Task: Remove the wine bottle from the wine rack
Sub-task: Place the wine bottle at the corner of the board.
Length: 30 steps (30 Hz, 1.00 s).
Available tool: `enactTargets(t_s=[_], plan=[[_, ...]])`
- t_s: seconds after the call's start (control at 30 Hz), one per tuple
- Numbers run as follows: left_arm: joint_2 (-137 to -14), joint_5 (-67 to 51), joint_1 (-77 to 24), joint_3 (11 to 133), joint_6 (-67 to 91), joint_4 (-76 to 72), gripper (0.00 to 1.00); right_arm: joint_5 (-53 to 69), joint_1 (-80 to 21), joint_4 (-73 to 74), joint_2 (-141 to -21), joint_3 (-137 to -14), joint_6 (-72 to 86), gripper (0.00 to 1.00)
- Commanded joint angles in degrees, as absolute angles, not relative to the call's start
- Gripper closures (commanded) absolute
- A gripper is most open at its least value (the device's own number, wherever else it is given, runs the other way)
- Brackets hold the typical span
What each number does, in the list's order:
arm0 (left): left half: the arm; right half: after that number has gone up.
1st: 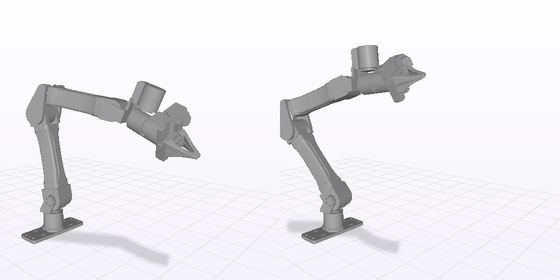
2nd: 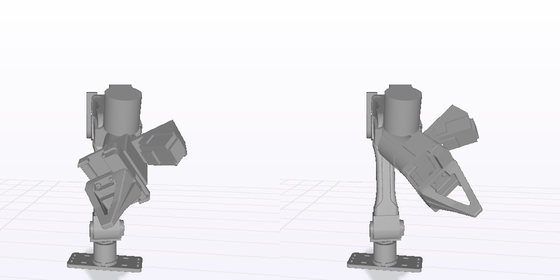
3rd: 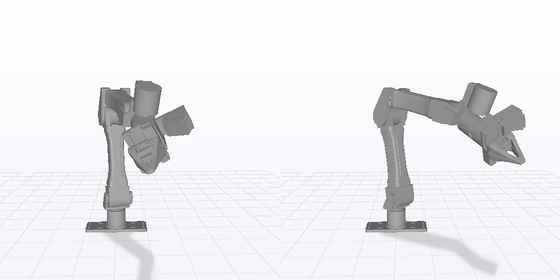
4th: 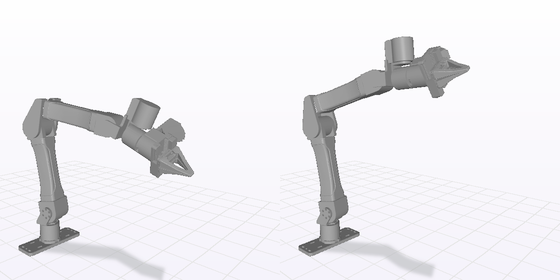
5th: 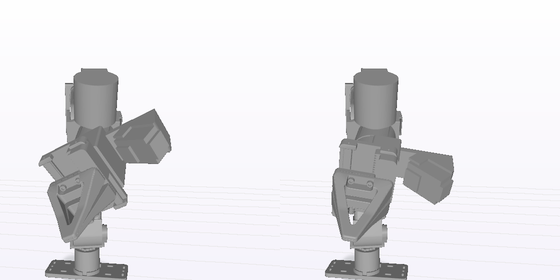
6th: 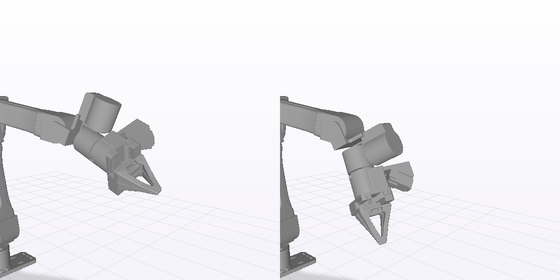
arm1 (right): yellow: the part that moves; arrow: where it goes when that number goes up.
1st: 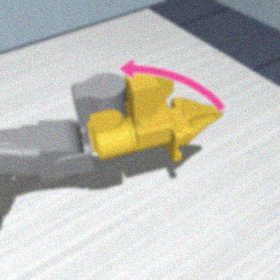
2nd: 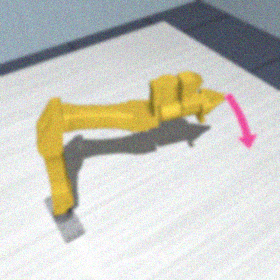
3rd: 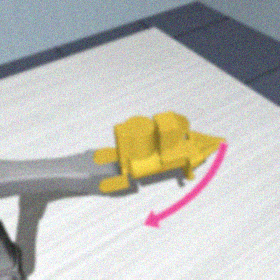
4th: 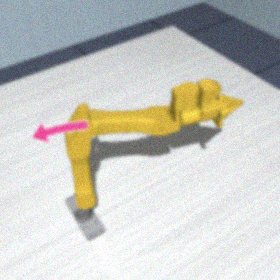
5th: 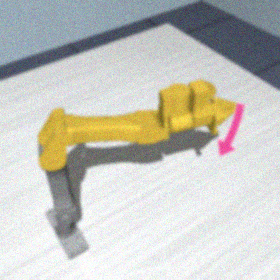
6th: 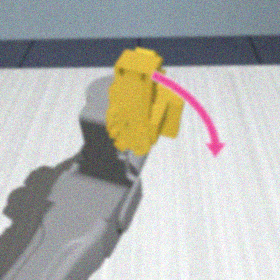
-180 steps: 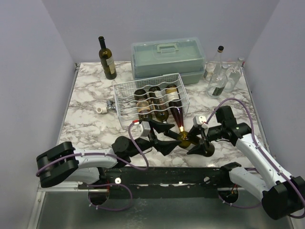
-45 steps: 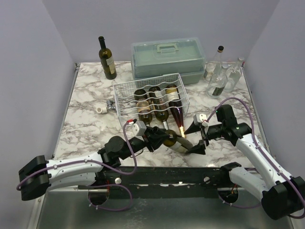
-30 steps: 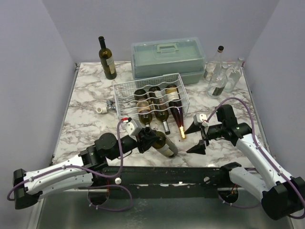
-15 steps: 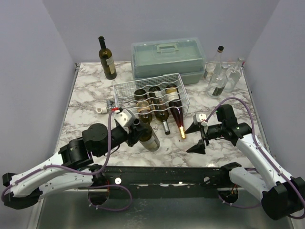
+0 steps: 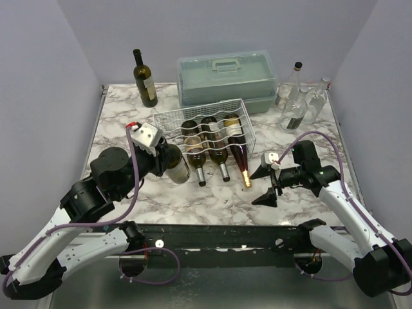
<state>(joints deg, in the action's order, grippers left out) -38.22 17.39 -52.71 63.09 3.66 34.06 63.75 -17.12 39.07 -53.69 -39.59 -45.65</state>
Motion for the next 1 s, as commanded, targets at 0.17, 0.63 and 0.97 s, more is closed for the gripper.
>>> enactTargets(t_s=[0.17, 0.63, 0.97], plan=[[-45.15, 12.64, -41.33, 76.61, -1.74, 30.27, 1.0, 62.77, -16.69, 37.97, -53.05, -40.24, -44.76, 0.01], [-54.91, 5.61, -23.8, 86.39, -0.85, 21.96, 1.0, 62.79, -16.7, 37.7, -53.04, -39.96, -44.3, 0.01], [-62.35, 3.96, -14.37, 91.68, 1.74, 16.92, 1.0, 62.95, -16.68, 37.79, -52.88, -39.88, -44.32, 0.01]])
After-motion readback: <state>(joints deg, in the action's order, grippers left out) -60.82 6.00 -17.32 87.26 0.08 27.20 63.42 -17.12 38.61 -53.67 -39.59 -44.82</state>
